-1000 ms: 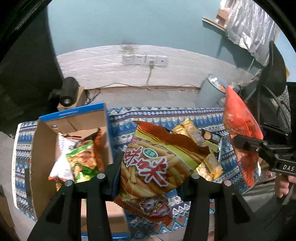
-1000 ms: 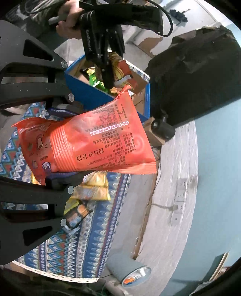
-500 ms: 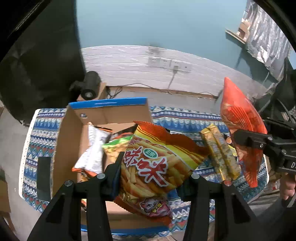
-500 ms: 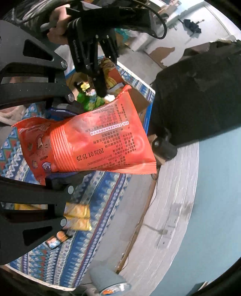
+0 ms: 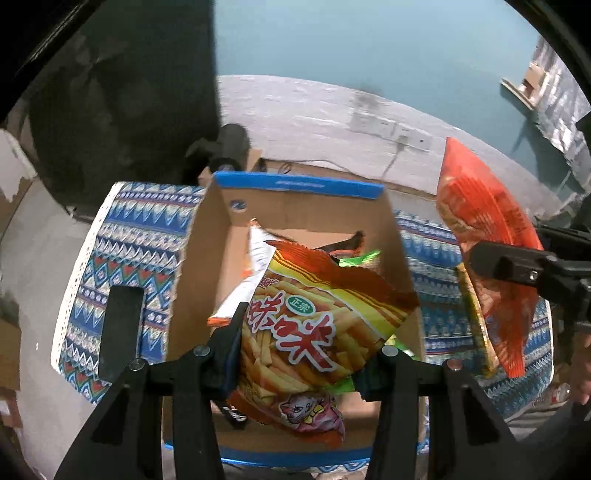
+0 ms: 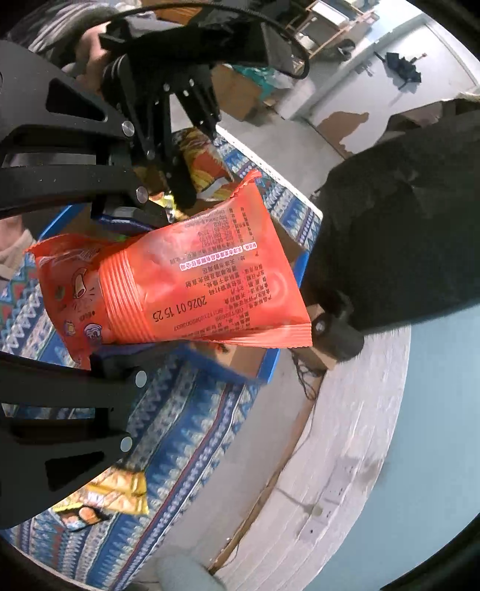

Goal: Organize snacks
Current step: 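Open both tools to drop the bags into the box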

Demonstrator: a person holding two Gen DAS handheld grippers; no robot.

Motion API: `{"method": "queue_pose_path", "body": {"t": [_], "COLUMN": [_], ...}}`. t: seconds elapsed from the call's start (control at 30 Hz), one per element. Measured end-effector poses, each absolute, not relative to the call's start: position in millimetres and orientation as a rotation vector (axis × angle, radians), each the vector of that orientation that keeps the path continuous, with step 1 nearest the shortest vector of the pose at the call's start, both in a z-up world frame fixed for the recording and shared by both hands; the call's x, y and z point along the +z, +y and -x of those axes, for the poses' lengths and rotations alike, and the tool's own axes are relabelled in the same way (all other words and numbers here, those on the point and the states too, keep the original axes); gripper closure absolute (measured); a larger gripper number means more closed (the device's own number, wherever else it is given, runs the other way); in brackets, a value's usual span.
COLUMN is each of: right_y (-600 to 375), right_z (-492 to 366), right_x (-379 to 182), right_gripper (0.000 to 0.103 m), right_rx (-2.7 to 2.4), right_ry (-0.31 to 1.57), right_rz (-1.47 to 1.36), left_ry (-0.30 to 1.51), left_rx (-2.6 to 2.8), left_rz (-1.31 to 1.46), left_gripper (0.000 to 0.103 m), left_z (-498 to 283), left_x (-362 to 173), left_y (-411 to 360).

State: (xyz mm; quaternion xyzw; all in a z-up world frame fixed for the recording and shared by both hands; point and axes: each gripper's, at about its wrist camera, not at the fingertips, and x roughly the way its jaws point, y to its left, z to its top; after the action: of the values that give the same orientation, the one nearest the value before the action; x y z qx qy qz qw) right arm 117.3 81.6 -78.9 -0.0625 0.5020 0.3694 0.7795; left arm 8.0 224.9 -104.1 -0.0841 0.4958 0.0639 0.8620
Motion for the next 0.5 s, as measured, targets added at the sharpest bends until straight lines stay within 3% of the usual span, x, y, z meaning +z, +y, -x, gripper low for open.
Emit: {"method": "queue_pose_path", "body": {"t": [0.33,0.43,0.5], "right_y": [129.1,140.1,141.6], "right_z": [-126.7,-128.1,-128.3], "right_x": [-98.3,-101.0,-100.4], "right_gripper": [0.055,0.047,0.039], "right_rx": [0.798,0.796,0.795], "right_ry": [1.146,1.161,1.152], "right_rz": [0.154,0.159,0.154], "left_ry": [1.070,1.077,1.071], "left_rx": [0.194,0.206,0.228], "left_rz": [0.231,0.225,0.205], "left_gripper": [0.054,0.044,0.030], "left_z": [-5.3,-6.0,-5.7], "left_x": [-119.0,-121.4,-120.8], "left_y": [259.2,261.9,263.2]}}
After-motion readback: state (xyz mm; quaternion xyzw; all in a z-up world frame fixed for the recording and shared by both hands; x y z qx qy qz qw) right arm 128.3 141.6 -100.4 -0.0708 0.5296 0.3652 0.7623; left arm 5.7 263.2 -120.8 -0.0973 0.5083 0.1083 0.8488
